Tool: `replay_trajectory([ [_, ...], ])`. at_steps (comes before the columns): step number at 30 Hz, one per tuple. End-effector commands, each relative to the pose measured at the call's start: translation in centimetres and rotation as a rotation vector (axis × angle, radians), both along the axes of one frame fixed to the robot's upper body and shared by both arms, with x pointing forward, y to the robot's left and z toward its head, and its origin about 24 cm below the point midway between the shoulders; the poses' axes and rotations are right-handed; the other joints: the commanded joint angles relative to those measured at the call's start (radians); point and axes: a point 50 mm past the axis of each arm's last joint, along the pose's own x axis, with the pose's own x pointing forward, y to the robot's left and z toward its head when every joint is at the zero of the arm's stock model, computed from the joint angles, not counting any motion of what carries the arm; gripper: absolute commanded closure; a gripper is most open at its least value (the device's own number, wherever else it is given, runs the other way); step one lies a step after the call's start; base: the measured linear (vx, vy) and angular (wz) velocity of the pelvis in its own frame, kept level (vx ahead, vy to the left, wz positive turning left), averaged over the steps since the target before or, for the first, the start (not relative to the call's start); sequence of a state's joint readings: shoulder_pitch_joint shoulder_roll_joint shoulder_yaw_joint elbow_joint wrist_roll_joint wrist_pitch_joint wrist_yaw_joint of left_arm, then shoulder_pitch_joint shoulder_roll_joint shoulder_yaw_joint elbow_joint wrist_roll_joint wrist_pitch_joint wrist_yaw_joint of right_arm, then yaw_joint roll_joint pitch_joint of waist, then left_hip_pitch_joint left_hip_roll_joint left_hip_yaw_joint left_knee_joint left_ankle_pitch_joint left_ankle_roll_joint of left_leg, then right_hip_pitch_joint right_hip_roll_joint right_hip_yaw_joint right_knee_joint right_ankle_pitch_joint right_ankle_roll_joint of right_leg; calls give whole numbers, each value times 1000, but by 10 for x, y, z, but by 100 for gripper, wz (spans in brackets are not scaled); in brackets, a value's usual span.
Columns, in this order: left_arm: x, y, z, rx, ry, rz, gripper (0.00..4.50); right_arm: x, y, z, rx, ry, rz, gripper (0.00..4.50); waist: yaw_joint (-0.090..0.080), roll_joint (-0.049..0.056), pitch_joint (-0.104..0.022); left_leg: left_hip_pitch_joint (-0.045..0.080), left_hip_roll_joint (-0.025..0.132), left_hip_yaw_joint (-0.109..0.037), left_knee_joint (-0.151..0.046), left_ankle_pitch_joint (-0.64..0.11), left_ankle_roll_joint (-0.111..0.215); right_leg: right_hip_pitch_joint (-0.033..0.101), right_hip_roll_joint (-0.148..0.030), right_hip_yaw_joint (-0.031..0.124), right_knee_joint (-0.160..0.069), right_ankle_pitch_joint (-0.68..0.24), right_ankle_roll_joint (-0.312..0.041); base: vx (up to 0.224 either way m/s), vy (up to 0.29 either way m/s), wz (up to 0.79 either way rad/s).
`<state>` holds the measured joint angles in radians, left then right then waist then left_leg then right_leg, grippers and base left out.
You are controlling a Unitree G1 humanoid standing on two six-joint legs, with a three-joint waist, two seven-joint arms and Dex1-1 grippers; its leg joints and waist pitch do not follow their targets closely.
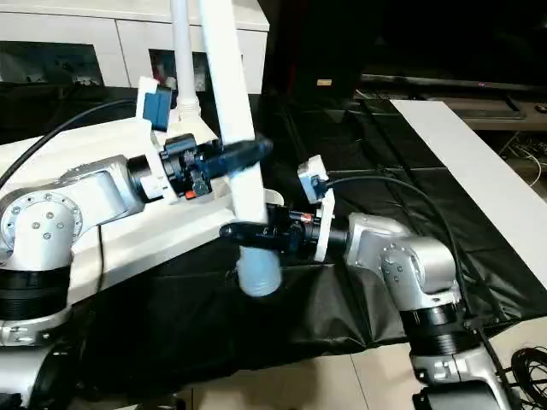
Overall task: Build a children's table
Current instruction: Insert table leg to table base
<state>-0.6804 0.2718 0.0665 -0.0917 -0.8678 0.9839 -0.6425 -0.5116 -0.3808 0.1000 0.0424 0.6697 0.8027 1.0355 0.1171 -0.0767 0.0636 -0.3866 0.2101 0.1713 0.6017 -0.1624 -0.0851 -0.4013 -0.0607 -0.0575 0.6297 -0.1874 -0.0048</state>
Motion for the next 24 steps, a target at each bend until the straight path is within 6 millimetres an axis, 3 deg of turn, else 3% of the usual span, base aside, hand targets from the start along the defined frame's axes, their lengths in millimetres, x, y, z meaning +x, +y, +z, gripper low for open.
replay_trajectory([
  [1,-4,-8,11,17,-65,-51,268,3,-4,6,-20,-27,0,109,4,6,-73,21,18,-1,-70,-153,-48,50,-69,41,-73,-194,-137,0,0,0],
  [12,-8,-15,7,104,-118,-132,268,-3,-6,4,-72,62,166,109,5,0,-74,20,19,0,-67,-144,-39,51,-70,41,-71,-185,-152,0,0,0],
  [22,-8,-17,7,114,-132,-162,268,-5,-2,2,-83,85,202,109,7,3,-75,21,19,0,-65,-144,-42,51,-70,40,-69,-180,-160,0,0,0],
  [24,-8,-17,6,115,-132,-164,268,-5,-2,1,-84,85,203,126,7,3,-75,20,19,0,-66,-144,-43,52,-70,40,-68,-177,-161,0,0,0],
])
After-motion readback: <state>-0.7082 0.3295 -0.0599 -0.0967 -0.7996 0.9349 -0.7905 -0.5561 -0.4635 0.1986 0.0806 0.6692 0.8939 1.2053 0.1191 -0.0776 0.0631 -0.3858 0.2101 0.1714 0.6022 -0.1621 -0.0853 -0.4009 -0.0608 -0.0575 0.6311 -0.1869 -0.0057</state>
